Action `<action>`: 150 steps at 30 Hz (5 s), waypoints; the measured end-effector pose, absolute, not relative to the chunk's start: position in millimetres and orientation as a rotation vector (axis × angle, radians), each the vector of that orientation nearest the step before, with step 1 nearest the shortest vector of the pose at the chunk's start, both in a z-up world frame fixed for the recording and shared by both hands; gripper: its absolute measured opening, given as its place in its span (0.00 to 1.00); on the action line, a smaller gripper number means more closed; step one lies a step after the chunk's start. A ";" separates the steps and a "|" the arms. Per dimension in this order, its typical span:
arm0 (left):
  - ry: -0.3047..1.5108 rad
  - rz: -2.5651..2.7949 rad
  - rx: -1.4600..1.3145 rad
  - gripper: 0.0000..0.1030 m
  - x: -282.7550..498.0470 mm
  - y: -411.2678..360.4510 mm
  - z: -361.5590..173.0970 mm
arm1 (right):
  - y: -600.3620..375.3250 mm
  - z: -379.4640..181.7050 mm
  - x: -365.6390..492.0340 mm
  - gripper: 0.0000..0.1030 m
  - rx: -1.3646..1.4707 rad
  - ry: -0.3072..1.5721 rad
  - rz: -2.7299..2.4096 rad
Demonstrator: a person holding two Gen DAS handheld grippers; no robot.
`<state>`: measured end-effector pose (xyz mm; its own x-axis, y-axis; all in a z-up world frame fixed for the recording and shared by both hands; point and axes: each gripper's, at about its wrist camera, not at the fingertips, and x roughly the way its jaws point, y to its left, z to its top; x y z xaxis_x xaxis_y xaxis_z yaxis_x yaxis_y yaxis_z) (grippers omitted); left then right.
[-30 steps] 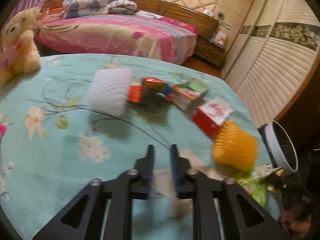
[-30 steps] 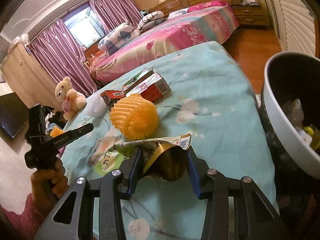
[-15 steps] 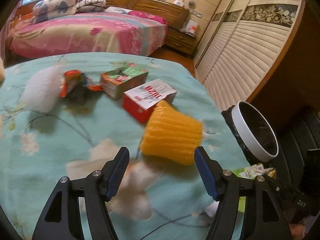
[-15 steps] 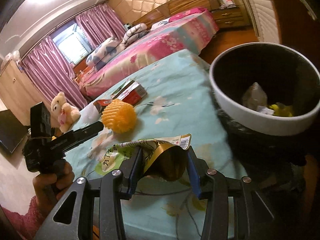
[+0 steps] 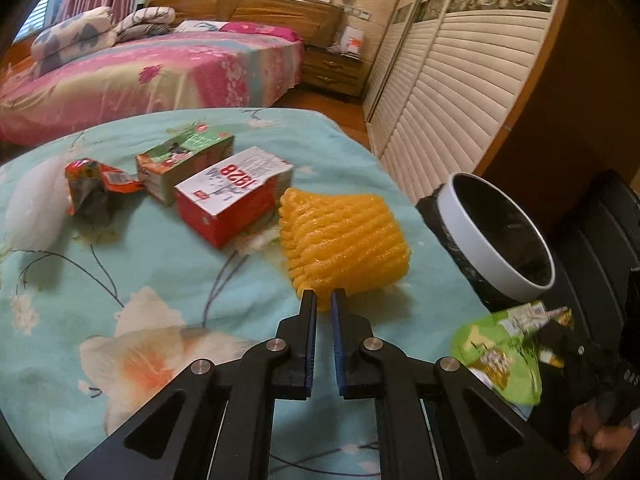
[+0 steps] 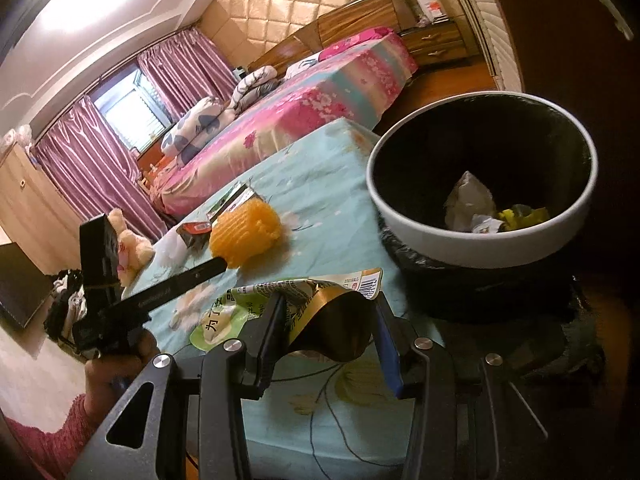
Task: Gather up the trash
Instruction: 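Carry the orange net and green pouch over the trash bin with both tools, then open both tools to drop the net and pouch into the bin, then grasp the white foam net with the left tool while the right tool grasps the red-and-white milk carton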
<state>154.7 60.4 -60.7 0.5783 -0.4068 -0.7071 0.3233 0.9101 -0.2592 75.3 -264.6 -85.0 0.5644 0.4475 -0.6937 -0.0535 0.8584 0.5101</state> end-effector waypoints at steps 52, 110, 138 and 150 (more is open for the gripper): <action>0.788 -0.632 0.069 0.05 185.3 -106.7 -37.2 | -376.3 -58.7 101.6 0.42 0.360 0.872 -0.021; 0.829 -0.360 -0.119 0.52 137.1 52.3 -45.2 | -245.9 -54.9 105.7 0.91 0.332 0.892 0.240; 0.837 -0.080 -0.244 0.63 138.6 183.0 -53.6 | -101.9 -96.3 152.6 0.96 0.096 1.006 0.536; 0.825 0.008 -0.243 0.69 176.1 213.5 -50.7 | -67.4 -100.6 191.4 0.96 -0.035 0.979 0.583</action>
